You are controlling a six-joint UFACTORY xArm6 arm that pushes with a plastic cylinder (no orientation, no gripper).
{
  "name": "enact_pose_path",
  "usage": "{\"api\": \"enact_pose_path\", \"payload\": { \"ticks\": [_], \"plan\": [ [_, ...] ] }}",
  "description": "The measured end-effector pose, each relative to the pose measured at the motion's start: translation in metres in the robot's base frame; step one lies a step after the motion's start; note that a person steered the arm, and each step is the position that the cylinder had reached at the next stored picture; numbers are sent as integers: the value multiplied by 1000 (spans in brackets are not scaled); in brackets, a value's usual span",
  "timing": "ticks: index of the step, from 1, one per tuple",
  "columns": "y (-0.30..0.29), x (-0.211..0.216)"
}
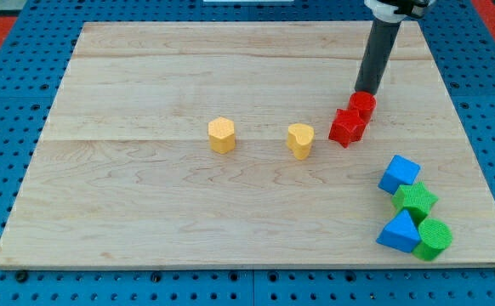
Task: Put the red blocks at the left side of the cube
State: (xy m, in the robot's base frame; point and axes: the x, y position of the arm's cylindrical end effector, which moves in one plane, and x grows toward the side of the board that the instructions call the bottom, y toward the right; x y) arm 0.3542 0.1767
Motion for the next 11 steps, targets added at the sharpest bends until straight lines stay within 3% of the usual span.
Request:
{"api": "enact_pose_path", "payload": {
  "ticks": [2, 6, 8, 11],
  "plan": [
    [4, 24],
    [-43, 58],
    [-39, 40],
    [-49, 61]
  ]
}}
